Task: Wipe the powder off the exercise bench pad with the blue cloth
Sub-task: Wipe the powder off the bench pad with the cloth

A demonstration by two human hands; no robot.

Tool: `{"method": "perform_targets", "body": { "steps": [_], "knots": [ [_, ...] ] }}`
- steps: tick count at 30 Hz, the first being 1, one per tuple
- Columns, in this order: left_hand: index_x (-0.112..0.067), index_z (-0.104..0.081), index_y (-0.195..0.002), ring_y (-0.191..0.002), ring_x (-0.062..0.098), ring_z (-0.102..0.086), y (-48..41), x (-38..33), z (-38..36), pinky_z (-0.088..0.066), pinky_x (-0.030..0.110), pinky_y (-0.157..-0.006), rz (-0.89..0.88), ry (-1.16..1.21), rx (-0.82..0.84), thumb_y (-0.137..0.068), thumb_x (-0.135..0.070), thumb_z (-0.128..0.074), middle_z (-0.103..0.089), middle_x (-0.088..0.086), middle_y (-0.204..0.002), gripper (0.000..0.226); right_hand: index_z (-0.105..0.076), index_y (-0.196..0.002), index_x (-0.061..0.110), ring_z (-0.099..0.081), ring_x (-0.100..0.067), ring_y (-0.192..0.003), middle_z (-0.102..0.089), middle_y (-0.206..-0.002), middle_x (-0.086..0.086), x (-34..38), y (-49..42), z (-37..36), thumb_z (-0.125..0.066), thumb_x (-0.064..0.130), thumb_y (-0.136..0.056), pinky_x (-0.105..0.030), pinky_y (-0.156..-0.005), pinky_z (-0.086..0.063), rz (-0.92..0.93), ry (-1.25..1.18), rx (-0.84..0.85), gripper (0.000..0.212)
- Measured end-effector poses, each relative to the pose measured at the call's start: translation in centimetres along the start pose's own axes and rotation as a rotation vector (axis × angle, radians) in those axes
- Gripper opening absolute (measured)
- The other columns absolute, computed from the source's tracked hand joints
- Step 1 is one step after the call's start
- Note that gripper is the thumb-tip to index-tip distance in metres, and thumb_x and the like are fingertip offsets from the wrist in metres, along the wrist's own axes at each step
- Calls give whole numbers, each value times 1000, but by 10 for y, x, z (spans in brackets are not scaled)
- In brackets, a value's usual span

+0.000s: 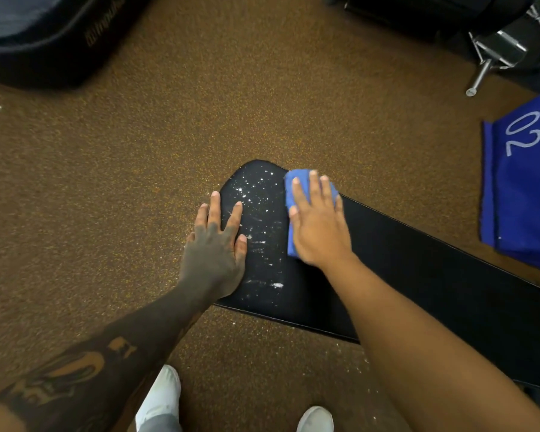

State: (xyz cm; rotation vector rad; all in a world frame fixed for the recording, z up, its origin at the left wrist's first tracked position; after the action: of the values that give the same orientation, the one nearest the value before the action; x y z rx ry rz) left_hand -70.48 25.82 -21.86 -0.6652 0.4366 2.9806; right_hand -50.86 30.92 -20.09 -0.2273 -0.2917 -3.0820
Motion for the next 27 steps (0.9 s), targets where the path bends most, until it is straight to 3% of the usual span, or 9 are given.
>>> {"method": "perform_targets", "body": {
  "steps": [3,5,8,14,18,23,27],
  "knots": [
    [-35,4,-158,-155,31,3,0,0,1,-26,53,-120,0,-3,9,-102,-49,-22,20,3,-167,63,-12,-157,22,5,-29,-151,2,-165,-10,3,-17,1,-24,34,-105,-54,-121,-7,-285,-96,-50,54],
    [-35,6,-157,-155,31,4,0,0,1,-27,53,-121,4,-4,15,-101,-49,-21,21,3,-167,64,-11,-157,23,6,-28,-152,3,-165,-9,25,-11,-2,-25,34,-105,-52,-121,-3,-205,-83,-66,55],
    [-35,7,-157,-155,30,4,1,-1,1,-27,52,-122,4,0,20,-99,-51,-18,22,3,-167,65,-11,-157,24,6,-24,-152,1,-166,-4,32,0,-2,-24,34,-105,-50,-120,-4,74,-25,-20,54],
    [-29,4,-159,-155,29,1,2,-2,6,-26,49,-122,16,59,24,-104,-45,-27,19,2,-168,65,-11,-157,21,4,-24,-152,0,-166,-6,40,-27,-1,-23,32,-106,-48,-121,-5,-173,-104,-53,53],
    [-20,-1,-159,-154,26,-9,2,-1,10,-25,47,-122,73,225,-29,-104,-39,-39,8,-1,-170,70,-13,-157,19,3,-23,-152,-2,-166,-3,44,-20,1,-22,30,-106,-48,-120,-9,109,-28,2,52],
    [-24,-7,-160,-151,24,-23,-5,10,11,-25,47,-123,166,430,-59,-102,-41,-45,-18,6,-167,71,-14,-156,18,0,-23,-152,-4,-166,-5,43,-40,1,-22,28,-106,-46,-121,-6,-37,-43,-30,52],
    [-27,-15,-159,-144,25,-36,-9,17,13,-28,38,-116,211,558,-43,-101,-39,-53,-32,7,-162,71,-13,-157,18,4,-20,-152,-2,-166,-2,50,-29,2,-23,30,-107,-46,-121,-5,173,-20,29,52]
  ]
}}
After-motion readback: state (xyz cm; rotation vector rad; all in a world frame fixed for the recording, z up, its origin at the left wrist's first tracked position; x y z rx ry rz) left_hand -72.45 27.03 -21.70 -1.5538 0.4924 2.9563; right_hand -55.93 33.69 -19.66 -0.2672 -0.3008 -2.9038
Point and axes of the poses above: each hand's wrist, its own y-axis away from the middle knuckle, its own z-axis out of the back of the hand, x = y × z, the point moved 5 cm from there along -y, towards the middle knuckle
